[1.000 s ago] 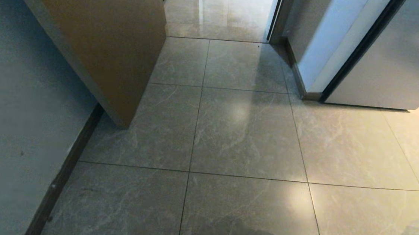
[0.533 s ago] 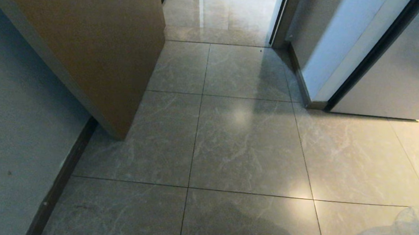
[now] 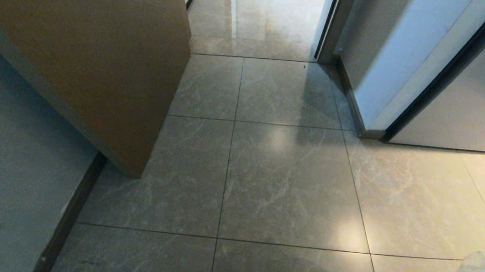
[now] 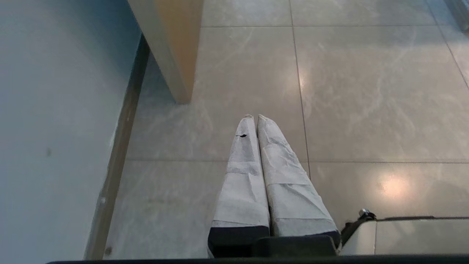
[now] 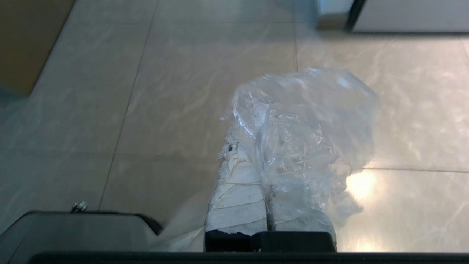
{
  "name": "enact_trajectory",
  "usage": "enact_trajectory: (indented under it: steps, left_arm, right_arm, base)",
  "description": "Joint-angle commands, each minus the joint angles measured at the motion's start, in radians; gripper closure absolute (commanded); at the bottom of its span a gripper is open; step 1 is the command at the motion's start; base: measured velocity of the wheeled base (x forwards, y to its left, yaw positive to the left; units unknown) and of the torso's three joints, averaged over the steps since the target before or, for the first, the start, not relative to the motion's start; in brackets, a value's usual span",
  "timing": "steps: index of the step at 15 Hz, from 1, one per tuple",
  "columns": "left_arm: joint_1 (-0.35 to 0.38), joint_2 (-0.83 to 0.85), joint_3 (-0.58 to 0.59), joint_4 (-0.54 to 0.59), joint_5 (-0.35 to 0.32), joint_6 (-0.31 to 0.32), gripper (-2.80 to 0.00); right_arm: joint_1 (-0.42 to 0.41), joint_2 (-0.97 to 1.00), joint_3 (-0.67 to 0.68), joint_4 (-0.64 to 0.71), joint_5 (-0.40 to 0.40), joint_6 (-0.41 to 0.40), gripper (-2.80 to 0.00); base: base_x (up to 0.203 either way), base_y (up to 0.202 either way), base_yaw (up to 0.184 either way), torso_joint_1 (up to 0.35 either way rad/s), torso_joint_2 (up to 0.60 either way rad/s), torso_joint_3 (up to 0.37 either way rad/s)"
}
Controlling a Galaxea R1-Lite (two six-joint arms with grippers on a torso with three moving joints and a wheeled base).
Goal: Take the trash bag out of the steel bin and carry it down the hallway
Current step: Put the trash bag at the door
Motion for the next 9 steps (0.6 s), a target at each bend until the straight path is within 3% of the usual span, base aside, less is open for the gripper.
enact_trajectory:
  steps: [1, 9]
  left_arm:
    - [0.0, 0.0, 0.0, -0.001, 0.0, -0.002, 0.0]
    - [0.0, 0.0, 0.0, -0.001, 0.0, 0.0, 0.0]
  right_arm:
    - [0.0, 0.001, 0.002, -0.001, 0.0, 0.0, 0.0]
    - [0.0, 0.001, 0.002, -0.001, 0.0, 0.0, 0.0]
  base:
    - [0.196, 0.0, -0.001, 0.001, 0.0, 0.004]
    - [0.192, 0.0, 0.001, 0.002, 0.0, 0.003]
